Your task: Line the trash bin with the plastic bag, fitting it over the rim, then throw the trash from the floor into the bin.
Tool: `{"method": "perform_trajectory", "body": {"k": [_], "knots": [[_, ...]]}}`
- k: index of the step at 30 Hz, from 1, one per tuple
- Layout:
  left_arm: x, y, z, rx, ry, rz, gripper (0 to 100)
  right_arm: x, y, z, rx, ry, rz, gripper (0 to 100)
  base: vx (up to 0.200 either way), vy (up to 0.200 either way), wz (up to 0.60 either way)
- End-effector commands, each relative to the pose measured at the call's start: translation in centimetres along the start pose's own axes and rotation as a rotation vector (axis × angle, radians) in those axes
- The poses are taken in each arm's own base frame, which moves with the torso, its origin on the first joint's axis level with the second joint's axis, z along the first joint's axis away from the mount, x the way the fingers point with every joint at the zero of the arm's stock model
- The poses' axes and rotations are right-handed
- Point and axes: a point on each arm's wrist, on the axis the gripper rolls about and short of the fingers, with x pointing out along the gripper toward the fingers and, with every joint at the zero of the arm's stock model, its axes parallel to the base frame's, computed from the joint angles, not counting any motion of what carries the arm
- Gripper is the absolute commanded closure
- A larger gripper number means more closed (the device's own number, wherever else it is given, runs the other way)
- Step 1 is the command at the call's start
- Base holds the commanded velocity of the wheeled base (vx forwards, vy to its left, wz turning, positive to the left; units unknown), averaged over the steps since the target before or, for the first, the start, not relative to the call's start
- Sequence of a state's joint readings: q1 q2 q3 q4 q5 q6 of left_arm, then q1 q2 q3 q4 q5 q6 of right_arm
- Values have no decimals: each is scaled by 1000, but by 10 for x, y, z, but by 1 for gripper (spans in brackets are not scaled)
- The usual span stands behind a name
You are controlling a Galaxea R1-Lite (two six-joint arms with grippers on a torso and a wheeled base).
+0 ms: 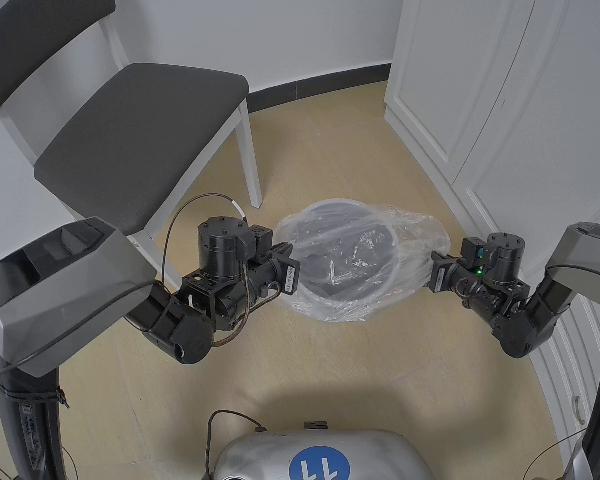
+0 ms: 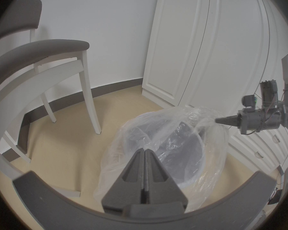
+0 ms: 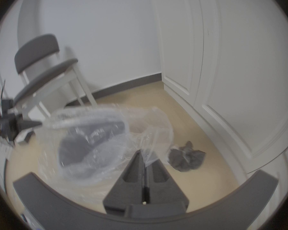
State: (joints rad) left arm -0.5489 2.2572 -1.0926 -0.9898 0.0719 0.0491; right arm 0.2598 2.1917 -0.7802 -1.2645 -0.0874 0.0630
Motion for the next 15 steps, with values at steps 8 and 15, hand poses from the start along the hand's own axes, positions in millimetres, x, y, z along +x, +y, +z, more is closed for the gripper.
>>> {"method": "perform_trajectory", "body": {"k": [8, 15], "knots": [[-6, 4, 9, 15, -3, 28, 100, -13, -12, -36, -132, 126, 16, 100, 0, 0, 0], [-1, 3, 1, 17, 19, 28, 100, -2, -13, -57, -167, 123, 7, 100, 0, 0, 0]]}}
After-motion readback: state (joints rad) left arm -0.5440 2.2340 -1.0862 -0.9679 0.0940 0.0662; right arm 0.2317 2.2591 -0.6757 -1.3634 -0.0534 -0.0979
